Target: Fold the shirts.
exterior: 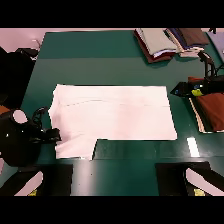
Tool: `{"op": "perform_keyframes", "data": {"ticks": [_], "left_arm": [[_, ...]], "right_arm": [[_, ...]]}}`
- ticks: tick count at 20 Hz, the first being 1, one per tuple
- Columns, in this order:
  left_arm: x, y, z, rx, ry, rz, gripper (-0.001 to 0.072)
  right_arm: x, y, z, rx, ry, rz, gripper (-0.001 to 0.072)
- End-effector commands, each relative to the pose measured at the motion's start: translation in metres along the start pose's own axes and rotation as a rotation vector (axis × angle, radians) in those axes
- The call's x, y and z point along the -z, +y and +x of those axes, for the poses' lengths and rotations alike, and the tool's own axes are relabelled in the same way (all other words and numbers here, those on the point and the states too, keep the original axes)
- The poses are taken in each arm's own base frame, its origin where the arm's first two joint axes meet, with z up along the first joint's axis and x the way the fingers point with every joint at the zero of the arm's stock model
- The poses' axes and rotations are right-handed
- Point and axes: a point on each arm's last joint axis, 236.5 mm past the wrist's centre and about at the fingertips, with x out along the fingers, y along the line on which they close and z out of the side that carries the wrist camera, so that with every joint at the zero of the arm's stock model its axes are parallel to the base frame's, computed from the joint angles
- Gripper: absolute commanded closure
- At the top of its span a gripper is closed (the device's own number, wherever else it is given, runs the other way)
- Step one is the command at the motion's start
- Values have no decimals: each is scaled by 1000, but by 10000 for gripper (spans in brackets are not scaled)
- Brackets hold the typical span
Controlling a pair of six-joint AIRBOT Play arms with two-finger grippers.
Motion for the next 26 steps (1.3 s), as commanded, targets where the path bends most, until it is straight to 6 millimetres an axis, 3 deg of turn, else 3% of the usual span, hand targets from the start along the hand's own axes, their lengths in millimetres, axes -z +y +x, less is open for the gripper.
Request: {"op": "perform_keyframes", "data": {"ticks": [1,3,4,5,6,9,11,13,15,16,18,20,22,24,26], "left_arm": [[5,-22,17,115,-11,-70,185],[9,-35,18,173,5,-77,187],[11,-39,16,191,14,-65,342],[12,-40,14,195,19,-57,561],[11,-42,11,197,18,-36,680],[-5,-49,-16,195,-14,24,679],[-24,-60,-46,204,-79,79,679],[-43,-70,-76,212,-176,115,679],[-54,-75,-95,214,-225,136,679],[-56,-77,-98,215,-235,140,679],[-57,-77,-98,215,-238,139,679],[-58,-77,-99,216,-246,138,679],[-59,-77,-99,216,-251,137,679],[-62,-77,-99,216,-260,136,679],[-63,-77,-100,216,-265,136,679]], "right_arm": [[1,2,-1,-4,-5,0,304],[1,1,-1,-3,-6,0,304],[1,1,-1,-3,-4,0,304],[2,1,-2,-2,-4,-2,304],[1,2,-4,-1,-8,-5,304],[10,-5,-12,35,11,-29,304],[33,-26,-18,76,97,7,305],[67,-52,-18,81,202,102,304],[106,-79,-12,75,285,219,289],[127,-91,-8,71,318,293,178],[168,-108,3,50,378,434,140],[202,-112,17,17,446,529,141],[221,-107,34,-16,490,579,142],[224,-92,51,-77,517,579,206],[219,-74,67,-116,543,537,211]]}}
